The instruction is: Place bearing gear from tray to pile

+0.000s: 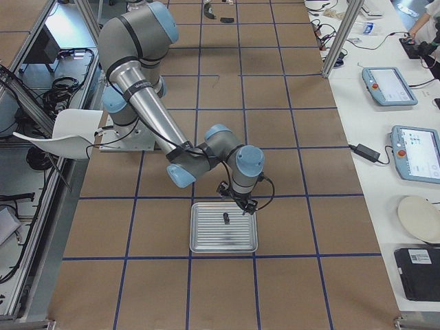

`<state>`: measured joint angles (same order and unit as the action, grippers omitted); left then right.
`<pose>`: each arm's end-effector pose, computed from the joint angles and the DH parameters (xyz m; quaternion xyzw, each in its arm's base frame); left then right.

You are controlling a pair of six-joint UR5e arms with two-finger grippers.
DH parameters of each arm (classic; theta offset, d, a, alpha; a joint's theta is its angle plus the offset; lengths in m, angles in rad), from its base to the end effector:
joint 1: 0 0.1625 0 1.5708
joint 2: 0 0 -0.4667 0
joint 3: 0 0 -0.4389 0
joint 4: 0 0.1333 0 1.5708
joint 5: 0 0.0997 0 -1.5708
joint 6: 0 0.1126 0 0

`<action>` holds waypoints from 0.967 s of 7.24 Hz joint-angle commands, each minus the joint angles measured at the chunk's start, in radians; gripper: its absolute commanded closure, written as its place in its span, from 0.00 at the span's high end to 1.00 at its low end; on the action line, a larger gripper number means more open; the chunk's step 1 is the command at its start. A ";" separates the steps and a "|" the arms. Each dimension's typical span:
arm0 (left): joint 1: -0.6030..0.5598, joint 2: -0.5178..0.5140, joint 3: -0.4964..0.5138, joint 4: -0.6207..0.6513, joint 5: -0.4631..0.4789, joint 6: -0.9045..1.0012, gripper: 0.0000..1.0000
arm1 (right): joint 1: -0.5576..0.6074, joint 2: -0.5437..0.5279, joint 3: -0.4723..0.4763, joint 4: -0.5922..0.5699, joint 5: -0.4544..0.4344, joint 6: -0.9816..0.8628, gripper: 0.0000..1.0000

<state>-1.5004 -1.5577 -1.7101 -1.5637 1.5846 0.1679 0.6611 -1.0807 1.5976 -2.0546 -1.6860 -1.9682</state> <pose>-0.0952 -0.5229 0.4503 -0.0491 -0.9970 -0.0599 0.0002 -0.4764 -0.5231 0.2423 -0.5048 0.8612 0.0592 0.0088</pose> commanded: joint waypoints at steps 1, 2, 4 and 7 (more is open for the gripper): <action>0.000 0.001 -0.005 0.008 0.000 -0.001 1.00 | -0.008 0.019 0.040 -0.013 0.003 -0.160 1.00; 0.000 0.001 -0.008 0.011 0.000 -0.001 1.00 | -0.008 0.019 0.069 -0.103 0.006 -0.255 1.00; 0.000 0.005 -0.014 0.016 0.000 -0.001 1.00 | -0.012 0.022 0.151 -0.209 0.005 -0.391 1.00; -0.001 0.005 -0.014 0.039 -0.003 -0.017 1.00 | -0.031 0.022 0.162 -0.211 0.008 -0.420 0.84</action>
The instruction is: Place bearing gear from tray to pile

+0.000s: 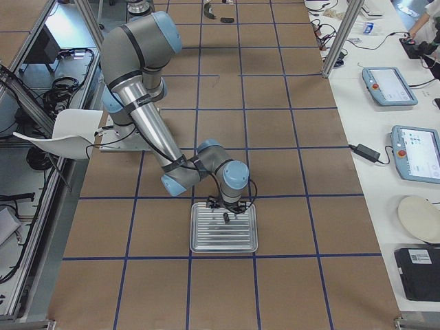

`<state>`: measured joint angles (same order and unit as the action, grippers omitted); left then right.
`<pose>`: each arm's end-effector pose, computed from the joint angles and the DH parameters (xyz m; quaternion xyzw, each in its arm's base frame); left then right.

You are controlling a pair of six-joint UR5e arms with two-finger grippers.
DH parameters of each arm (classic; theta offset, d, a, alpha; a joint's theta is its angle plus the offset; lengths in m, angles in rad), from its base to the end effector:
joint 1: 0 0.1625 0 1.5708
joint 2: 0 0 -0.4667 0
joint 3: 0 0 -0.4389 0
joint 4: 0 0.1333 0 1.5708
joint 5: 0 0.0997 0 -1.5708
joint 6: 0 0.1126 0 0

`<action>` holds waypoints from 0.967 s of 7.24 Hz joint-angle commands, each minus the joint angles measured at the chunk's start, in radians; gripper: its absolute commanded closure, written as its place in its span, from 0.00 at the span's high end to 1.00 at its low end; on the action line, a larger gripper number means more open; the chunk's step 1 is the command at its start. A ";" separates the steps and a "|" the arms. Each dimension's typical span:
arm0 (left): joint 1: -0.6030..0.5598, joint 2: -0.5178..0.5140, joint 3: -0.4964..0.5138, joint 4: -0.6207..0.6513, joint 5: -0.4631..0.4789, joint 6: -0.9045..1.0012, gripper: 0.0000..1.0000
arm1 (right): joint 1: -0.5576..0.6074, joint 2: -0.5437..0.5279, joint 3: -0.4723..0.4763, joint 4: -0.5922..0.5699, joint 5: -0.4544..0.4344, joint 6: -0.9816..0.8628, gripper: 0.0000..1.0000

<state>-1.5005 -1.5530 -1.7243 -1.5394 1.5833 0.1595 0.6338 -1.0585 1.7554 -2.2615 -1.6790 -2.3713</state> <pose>-0.0955 -0.5220 0.4474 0.0448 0.9976 0.0525 0.0002 -0.4636 -0.4910 0.1750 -0.6564 0.7525 0.0536 0.0076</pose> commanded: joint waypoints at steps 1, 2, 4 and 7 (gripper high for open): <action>0.000 0.001 -0.001 0.015 0.000 -0.006 1.00 | -0.003 0.000 0.004 -0.004 0.017 -0.032 0.84; -0.001 0.007 0.000 0.015 -0.002 -0.009 1.00 | -0.003 0.002 0.004 -0.006 0.030 -0.034 0.81; -0.001 0.007 0.000 0.013 -0.002 -0.008 1.00 | -0.005 0.008 0.004 -0.006 0.079 -0.055 0.80; -0.003 0.040 0.017 0.012 -0.016 0.005 1.00 | -0.005 0.015 0.004 -0.033 0.067 -0.057 0.80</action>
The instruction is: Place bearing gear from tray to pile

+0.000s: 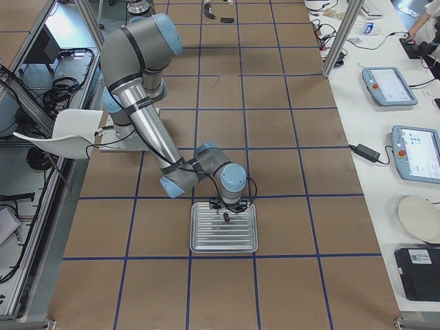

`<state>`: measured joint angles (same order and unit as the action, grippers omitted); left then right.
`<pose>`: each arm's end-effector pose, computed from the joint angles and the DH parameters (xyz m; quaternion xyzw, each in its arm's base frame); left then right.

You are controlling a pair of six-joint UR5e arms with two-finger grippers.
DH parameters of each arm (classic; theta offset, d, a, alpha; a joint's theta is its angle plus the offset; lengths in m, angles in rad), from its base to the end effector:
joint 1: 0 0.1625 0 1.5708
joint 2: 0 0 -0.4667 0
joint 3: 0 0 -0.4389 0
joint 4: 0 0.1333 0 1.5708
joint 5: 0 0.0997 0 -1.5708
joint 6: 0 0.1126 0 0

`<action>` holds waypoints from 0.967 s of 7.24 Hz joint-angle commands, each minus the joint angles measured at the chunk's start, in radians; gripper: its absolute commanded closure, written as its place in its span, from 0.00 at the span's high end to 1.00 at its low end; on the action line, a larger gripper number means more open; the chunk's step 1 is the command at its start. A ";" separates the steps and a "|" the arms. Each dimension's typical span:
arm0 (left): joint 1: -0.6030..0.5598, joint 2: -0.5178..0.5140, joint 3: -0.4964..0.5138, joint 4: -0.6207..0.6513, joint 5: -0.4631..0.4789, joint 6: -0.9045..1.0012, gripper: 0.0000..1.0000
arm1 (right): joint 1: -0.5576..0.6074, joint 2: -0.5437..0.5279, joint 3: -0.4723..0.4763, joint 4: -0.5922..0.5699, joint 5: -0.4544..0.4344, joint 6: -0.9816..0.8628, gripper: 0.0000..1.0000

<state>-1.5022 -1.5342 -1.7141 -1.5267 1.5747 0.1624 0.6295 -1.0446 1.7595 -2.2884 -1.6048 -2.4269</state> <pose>-0.0975 -0.5197 0.4635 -0.0469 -0.9984 -0.0313 0.0017 -0.4620 -0.4967 0.1661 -0.6762 0.7365 0.0170 0.0006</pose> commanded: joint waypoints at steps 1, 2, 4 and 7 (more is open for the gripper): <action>0.000 0.029 -0.007 -0.001 -0.007 0.002 1.00 | -0.001 0.001 -0.002 -0.006 -0.009 -0.001 0.80; 0.000 0.029 -0.010 -0.001 -0.002 0.002 1.00 | -0.001 0.001 0.000 -0.006 -0.010 -0.001 0.80; 0.002 0.029 -0.010 -0.001 0.001 0.002 1.00 | -0.001 0.001 0.000 -0.009 -0.014 -0.001 0.67; 0.002 0.026 -0.013 -0.001 0.007 0.002 1.00 | -0.001 0.005 0.000 -0.009 -0.014 0.002 0.50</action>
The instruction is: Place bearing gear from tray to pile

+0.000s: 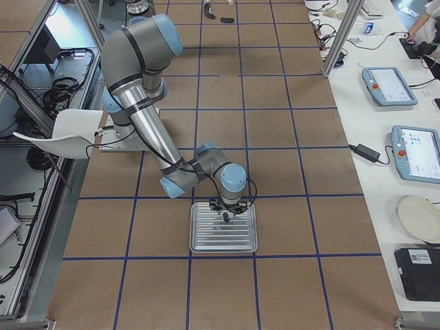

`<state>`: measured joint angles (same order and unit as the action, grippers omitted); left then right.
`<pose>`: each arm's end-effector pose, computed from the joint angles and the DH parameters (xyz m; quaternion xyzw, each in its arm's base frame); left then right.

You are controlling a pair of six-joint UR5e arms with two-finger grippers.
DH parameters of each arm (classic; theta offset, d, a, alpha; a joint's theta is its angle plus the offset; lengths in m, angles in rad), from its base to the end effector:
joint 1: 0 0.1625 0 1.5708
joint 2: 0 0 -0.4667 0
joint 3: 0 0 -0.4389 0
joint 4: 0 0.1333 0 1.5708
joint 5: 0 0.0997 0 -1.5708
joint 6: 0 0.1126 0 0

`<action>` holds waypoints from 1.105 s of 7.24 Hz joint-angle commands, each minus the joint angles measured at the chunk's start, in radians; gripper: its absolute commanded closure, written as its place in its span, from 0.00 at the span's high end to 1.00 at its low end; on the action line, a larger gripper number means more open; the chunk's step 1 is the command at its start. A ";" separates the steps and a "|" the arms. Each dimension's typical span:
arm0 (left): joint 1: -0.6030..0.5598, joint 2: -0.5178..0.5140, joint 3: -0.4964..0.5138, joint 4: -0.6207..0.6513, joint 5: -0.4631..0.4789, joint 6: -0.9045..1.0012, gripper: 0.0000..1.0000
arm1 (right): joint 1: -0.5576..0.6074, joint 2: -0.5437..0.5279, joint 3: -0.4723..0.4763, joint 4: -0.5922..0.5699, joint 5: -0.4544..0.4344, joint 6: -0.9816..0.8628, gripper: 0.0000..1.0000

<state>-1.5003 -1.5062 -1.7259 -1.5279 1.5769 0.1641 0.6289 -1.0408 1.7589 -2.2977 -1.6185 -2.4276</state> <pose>-0.0970 -0.5093 0.4713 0.0468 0.9986 0.0240 0.0002 -0.4642 -0.4959 0.1648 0.6761 -0.7364 -0.0242 0.0017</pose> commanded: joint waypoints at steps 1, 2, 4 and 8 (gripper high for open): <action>0.002 -0.008 0.000 0.003 0.002 0.000 1.00 | 0.000 -0.001 0.001 0.000 0.000 0.008 0.40; 0.000 -0.014 -0.001 0.003 -0.005 0.000 1.00 | 0.000 -0.004 0.001 0.000 0.000 0.018 0.36; -0.001 -0.009 -0.001 0.005 -0.006 0.002 1.00 | 0.000 -0.025 0.001 -0.012 -0.014 0.077 0.27; -0.003 0.004 0.002 0.048 -0.011 0.000 1.00 | 0.023 -0.121 0.013 0.077 0.009 0.222 0.14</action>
<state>-1.5022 -1.5137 -1.7236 -1.4915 1.5683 0.1642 0.6391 -1.1134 1.7644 -2.2771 -1.6240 -2.2860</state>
